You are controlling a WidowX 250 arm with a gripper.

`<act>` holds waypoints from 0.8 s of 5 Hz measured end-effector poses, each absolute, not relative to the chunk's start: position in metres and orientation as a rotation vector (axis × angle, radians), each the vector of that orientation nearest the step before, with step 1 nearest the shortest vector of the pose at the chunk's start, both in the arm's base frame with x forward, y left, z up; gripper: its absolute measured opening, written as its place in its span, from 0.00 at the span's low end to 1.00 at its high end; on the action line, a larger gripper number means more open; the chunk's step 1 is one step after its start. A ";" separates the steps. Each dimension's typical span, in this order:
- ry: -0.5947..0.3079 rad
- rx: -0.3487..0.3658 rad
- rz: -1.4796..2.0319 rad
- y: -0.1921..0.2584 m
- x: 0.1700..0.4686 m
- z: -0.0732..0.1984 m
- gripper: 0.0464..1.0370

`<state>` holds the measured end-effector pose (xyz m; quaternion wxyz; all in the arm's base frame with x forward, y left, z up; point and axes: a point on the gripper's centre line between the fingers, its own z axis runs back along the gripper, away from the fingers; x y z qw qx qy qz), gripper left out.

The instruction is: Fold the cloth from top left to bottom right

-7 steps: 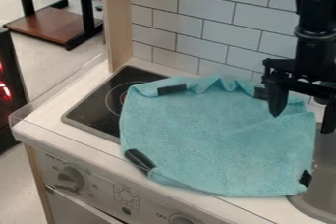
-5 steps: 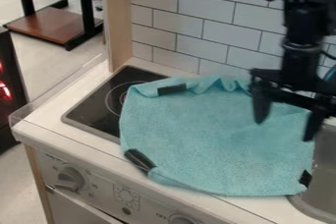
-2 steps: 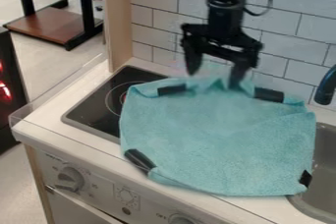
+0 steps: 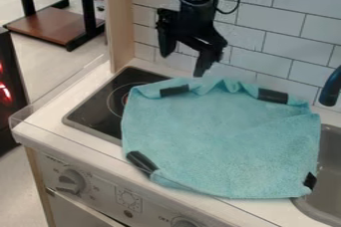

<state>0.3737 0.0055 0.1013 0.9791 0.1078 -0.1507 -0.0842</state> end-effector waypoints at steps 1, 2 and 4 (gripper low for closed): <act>-0.281 0.247 -0.202 0.010 0.378 0.086 0.96; -0.278 0.251 -0.214 0.010 0.390 0.079 0.96; -0.195 0.275 -0.193 0.026 0.402 0.051 0.96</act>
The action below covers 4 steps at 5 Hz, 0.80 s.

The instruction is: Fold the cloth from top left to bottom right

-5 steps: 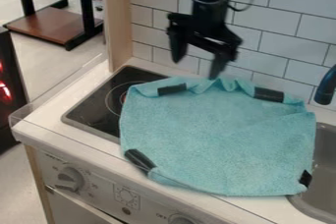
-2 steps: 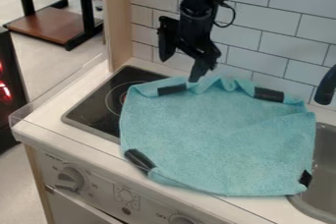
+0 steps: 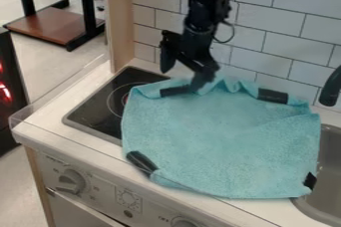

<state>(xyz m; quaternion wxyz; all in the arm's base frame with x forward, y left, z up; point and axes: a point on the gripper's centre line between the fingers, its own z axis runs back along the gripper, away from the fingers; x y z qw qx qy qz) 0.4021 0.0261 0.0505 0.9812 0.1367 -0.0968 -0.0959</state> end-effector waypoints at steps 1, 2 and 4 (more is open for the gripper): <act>-0.163 0.278 -0.184 0.032 0.406 0.040 0.96; -0.132 0.288 -0.182 0.034 0.406 0.031 0.96; -0.100 0.299 -0.170 0.038 0.414 0.019 0.91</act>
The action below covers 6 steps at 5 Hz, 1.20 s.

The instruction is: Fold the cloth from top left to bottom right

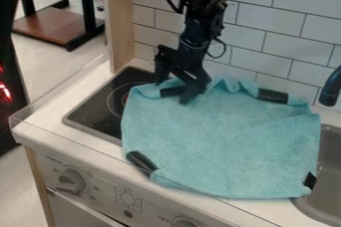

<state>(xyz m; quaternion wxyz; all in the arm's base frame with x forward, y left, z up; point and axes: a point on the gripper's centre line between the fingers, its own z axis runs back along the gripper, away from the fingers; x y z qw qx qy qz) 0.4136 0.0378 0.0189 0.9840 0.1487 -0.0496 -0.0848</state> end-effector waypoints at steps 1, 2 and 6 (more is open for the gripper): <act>-0.120 0.309 -0.141 0.045 0.416 0.020 0.60; -0.130 0.311 -0.116 0.051 0.417 0.020 0.30; -0.101 0.242 -0.021 0.066 0.415 0.028 0.01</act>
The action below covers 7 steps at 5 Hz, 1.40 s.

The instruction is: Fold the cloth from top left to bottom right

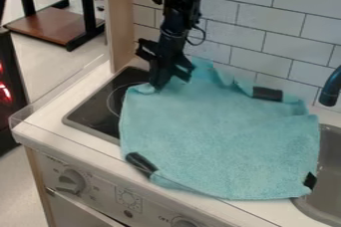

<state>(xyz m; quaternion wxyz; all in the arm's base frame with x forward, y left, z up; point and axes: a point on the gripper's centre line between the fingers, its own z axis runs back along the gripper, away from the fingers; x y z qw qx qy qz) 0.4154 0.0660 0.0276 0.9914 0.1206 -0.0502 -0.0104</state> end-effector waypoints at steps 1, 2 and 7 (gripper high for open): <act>-0.056 0.142 -0.024 0.050 0.412 0.040 0.01; -0.110 0.119 -0.055 0.030 0.405 0.072 0.01; -0.065 0.078 -0.326 -0.085 0.350 0.051 0.01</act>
